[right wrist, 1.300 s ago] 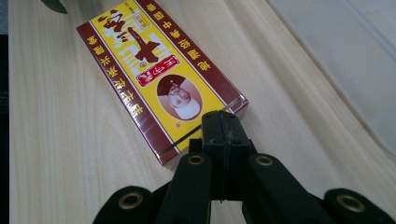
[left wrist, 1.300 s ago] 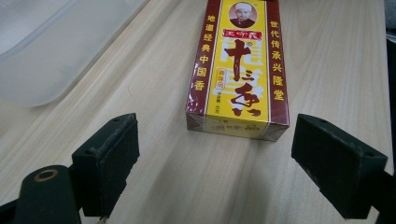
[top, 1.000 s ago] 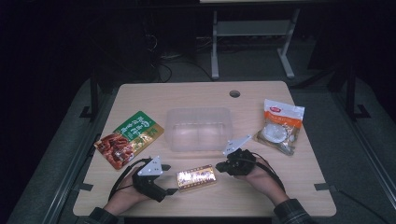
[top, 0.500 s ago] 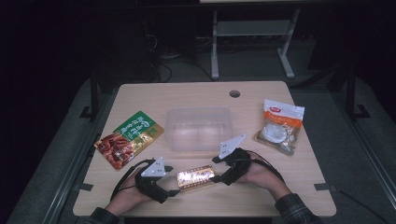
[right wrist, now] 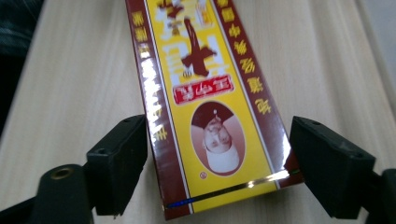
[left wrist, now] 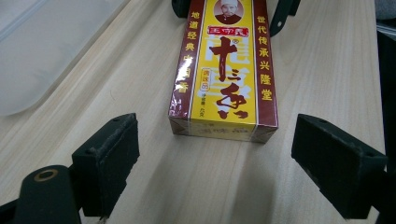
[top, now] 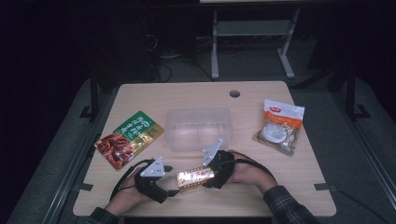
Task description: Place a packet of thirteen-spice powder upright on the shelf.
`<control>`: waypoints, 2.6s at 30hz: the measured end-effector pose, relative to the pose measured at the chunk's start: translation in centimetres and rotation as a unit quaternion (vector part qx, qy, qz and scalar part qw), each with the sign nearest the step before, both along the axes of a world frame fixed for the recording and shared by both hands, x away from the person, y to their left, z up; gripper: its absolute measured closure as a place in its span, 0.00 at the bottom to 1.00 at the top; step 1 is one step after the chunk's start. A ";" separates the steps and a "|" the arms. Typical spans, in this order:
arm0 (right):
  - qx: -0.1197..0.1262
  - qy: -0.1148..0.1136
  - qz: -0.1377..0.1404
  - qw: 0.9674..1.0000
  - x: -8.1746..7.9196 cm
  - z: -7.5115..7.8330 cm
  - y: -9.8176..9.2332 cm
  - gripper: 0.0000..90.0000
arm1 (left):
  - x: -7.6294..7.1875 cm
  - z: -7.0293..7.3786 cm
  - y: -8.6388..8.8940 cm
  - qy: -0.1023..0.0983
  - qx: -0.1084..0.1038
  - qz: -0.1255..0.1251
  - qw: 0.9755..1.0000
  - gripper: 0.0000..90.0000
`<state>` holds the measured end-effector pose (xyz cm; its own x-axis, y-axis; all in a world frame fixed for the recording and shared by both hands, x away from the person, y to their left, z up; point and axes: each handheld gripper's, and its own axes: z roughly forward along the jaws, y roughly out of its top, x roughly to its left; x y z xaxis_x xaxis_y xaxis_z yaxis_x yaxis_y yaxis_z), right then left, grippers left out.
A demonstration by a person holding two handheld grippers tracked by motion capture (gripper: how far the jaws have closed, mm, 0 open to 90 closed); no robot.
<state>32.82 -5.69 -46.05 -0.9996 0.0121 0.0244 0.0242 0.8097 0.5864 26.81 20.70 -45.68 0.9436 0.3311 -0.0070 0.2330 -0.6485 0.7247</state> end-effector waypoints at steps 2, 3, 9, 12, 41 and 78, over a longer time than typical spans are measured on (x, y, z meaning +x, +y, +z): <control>-0.009 -0.014 0.002 1.000 -0.2 -0.1 0.1 0.24 | 0.0 0.0 0.0 0.000 0.000 0.001 1.000 0.16; -0.009 -0.014 0.002 1.000 -0.2 -0.1 0.1 0.25 | 0.0 0.0 0.0 0.000 0.000 0.001 1.000 0.16; -0.001 -0.012 0.003 1.000 -0.4 -0.2 0.0 0.28 | 0.0 0.0 0.0 0.000 -0.002 0.003 1.000 0.16; 0.004 -0.014 0.006 1.000 -0.6 -0.1 -0.2 0.35 | 0.0 0.0 0.1 0.001 -0.003 0.004 1.000 0.16; 0.105 -0.013 -0.048 0.993 -3.0 3.9 -5.2 0.36 | 1.9 3.7 -0.6 -0.006 -0.048 -0.084 0.995 0.15; 0.125 -0.010 -0.028 0.992 -3.2 4.3 -5.0 0.34 | 3.1 4.1 -3.7 0.001 -0.072 -0.155 0.985 0.34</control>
<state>29.64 -10.74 -41.77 -0.9979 0.0634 0.0145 0.0516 0.6370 0.7692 29.91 16.98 -41.59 0.9992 0.0223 -0.0338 0.0405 -0.5795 0.8139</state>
